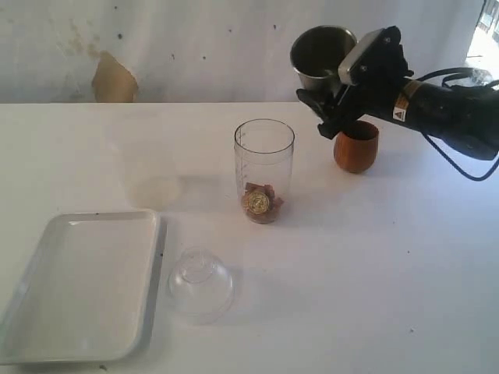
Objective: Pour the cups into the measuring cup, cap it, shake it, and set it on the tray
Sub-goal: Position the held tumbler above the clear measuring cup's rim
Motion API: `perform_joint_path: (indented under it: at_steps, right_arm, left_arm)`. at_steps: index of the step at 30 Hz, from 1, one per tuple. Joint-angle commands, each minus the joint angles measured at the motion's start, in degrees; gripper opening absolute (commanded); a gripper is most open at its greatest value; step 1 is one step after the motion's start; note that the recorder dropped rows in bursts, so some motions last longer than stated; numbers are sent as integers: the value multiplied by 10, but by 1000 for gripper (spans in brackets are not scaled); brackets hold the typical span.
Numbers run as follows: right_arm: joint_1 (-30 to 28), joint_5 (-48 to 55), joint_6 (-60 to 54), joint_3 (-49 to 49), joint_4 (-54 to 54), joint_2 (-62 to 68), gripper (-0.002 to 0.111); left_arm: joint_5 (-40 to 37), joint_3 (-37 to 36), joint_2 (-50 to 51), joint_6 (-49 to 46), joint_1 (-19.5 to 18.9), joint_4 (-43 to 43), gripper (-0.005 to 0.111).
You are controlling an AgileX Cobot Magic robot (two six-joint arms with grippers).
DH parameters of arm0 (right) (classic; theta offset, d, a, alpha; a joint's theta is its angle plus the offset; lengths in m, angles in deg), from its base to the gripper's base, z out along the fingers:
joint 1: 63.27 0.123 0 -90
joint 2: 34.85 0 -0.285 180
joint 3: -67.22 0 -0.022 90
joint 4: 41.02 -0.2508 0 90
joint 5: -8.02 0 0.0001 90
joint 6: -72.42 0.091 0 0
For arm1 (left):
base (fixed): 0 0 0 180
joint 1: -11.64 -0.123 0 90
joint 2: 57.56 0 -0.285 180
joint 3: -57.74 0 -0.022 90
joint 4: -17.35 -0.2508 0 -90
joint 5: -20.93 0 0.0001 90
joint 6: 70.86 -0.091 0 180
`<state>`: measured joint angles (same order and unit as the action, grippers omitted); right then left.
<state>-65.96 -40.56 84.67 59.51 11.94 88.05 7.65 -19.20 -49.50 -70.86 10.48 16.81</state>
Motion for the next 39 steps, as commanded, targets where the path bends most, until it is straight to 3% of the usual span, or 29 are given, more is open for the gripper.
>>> perform_joint_path:
  at_steps: [1,39]
  right_arm:
    - [-1,-49,-34,7,-18,-2,0]
    - [17,-55,-98,52,20,39,0]
  left_arm:
    - [-1,-3,-3,0,2,-1,0]
    - [-1,-3,-3,0,2,-1,0]
